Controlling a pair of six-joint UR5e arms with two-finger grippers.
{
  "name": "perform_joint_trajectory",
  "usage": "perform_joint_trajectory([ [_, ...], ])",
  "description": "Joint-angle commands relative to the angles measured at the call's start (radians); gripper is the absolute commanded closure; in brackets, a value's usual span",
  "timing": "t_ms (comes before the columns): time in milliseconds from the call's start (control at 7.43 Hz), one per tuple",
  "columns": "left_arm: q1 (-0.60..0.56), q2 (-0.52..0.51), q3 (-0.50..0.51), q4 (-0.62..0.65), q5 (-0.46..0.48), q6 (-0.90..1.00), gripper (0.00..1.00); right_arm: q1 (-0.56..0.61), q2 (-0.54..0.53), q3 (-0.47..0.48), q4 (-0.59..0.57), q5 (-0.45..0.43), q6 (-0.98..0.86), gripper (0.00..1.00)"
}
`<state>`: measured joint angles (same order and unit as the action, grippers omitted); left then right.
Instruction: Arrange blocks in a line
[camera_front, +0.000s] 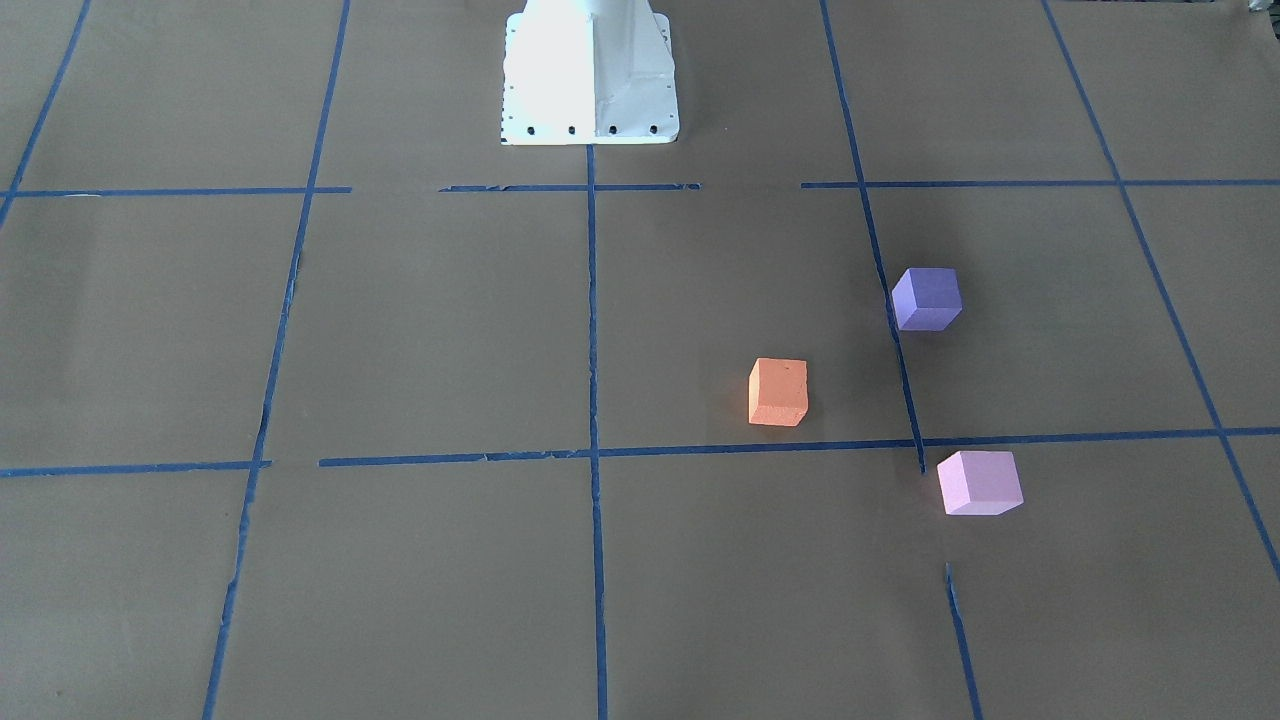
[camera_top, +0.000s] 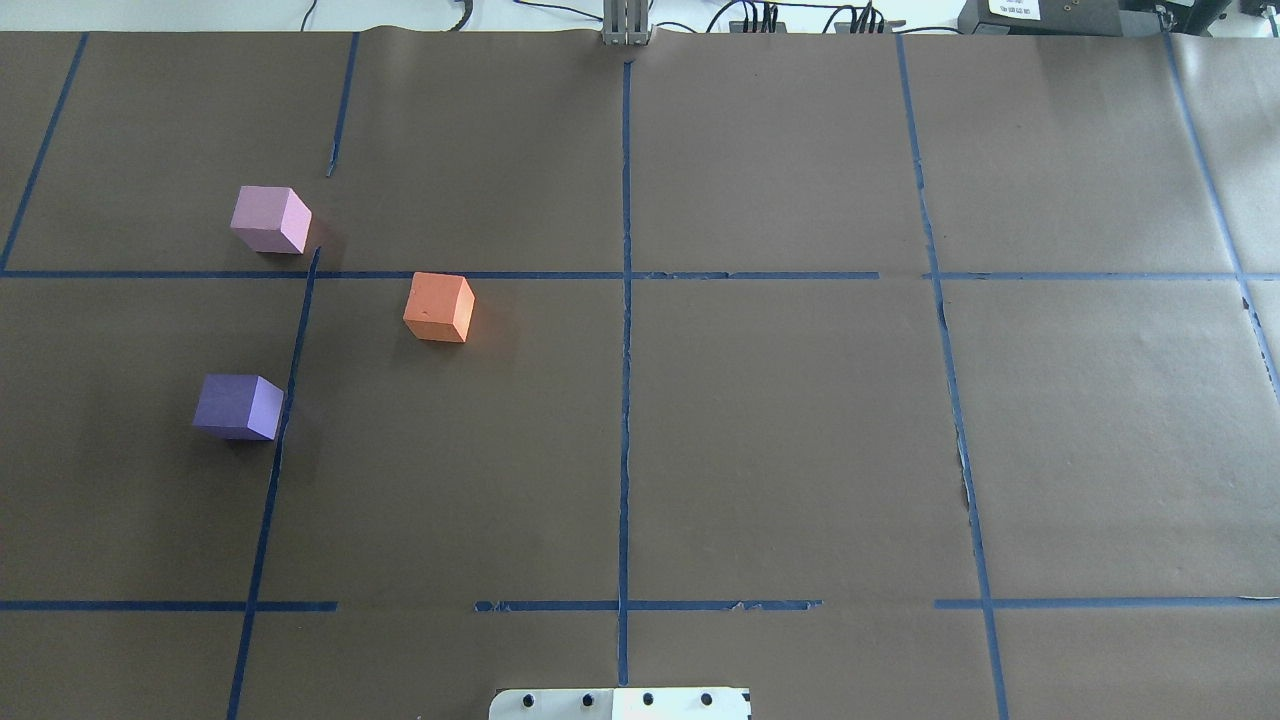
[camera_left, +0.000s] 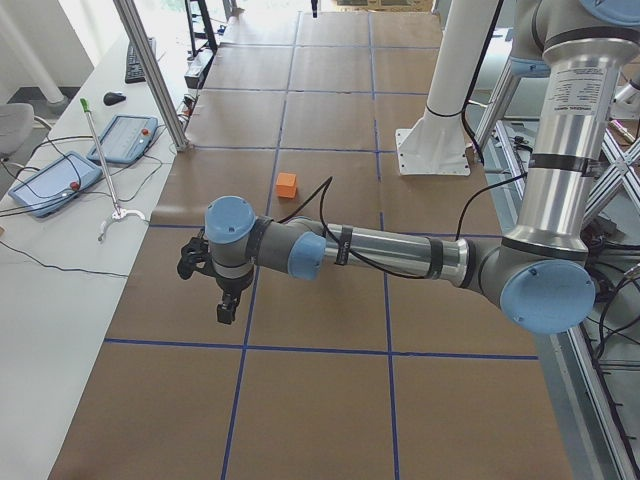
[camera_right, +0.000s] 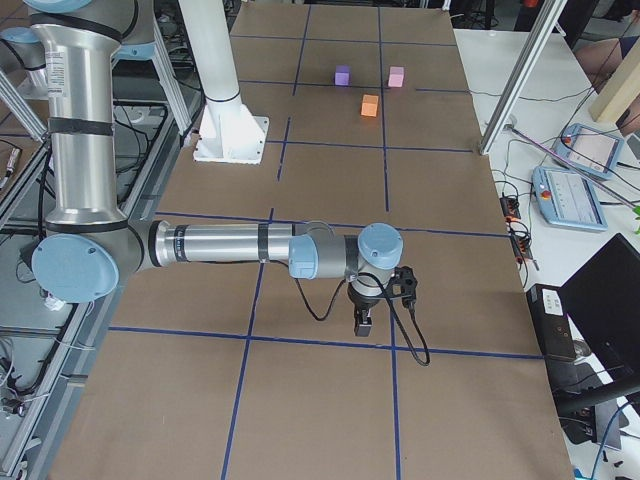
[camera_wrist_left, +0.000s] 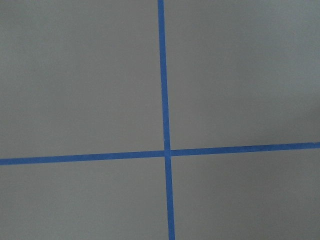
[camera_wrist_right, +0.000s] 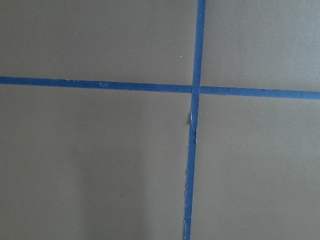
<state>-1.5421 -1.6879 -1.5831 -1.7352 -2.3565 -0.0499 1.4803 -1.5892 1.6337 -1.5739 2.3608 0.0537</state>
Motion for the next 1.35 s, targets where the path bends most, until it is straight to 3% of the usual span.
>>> perform_joint_trajectory([
  [0, 0.051, -0.001, -0.011, -0.017, -0.065, -0.008, 0.00, 0.000, 0.000, 0.000, 0.000, 0.000, 0.000, 0.00],
  [269, 0.159, -0.057, -0.017, -0.014, -0.076, -0.063, 0.00, 0.000, 0.000, 0.000, -0.001, 0.000, 0.000, 0.00],
  [538, 0.351, -0.171, -0.061, -0.014, -0.060, -0.336, 0.00, 0.000, 0.000, 0.000, 0.000, 0.000, 0.000, 0.00],
  [942, 0.601, -0.355, -0.064, -0.014, 0.190, -0.602, 0.00, 0.000, 0.000, 0.000, -0.001, 0.000, 0.000, 0.00],
  [1077, 0.667, -0.369, -0.107, -0.015, 0.289, -0.687, 0.00, 0.000, 0.000, 0.000, 0.000, 0.000, 0.000, 0.00],
  [1212, 0.719, -0.395, -0.110, -0.032, 0.293, -0.749, 0.00, 0.000, 0.000, 0.000, 0.000, 0.000, 0.000, 0.00],
])
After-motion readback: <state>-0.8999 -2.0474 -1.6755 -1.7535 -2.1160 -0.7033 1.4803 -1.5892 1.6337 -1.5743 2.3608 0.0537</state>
